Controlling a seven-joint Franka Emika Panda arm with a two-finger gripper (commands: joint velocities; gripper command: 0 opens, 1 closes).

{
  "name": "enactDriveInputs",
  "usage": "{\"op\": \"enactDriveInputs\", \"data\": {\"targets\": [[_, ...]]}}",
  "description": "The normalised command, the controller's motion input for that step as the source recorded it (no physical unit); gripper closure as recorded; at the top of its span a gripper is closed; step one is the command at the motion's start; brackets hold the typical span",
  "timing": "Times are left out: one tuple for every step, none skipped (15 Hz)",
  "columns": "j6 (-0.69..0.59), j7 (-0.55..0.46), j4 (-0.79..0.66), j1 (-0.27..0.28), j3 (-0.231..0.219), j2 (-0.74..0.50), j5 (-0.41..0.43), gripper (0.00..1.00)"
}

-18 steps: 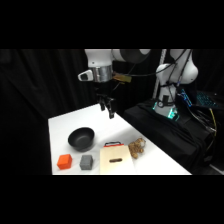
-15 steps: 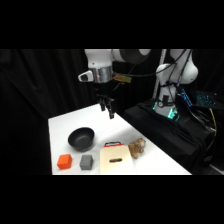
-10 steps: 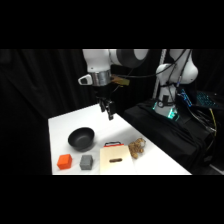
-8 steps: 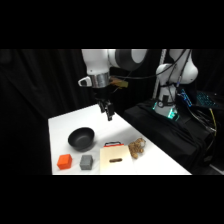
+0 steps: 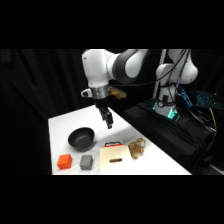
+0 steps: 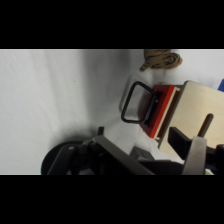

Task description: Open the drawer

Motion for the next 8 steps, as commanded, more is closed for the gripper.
{"op": "enactDriveInputs", "data": {"targets": [[0.25,-0.03,-0.07,-0.031,0.033,0.09,0.166,0.0],[0.24,-0.02,-0.07,-0.026,0.04,0.08,0.155,0.0],[0.24,0.01,-0.07,-0.016,0.04,0.07,0.133,0.0],[0.26,0.02,-0.07,-0.01,0.041,0.08,0.115,0.0],[0.26,0.04,-0.07,-0.002,0.041,0.07,0.103,0.0],[0.27,0.03,-0.07,-0.006,0.044,0.08,0.118,0.0],[0.3,0.05,-0.07,-0.005,0.038,0.08,0.114,0.0],[0.3,0.05,-0.07,-0.006,0.039,0.07,0.121,0.0]]}}
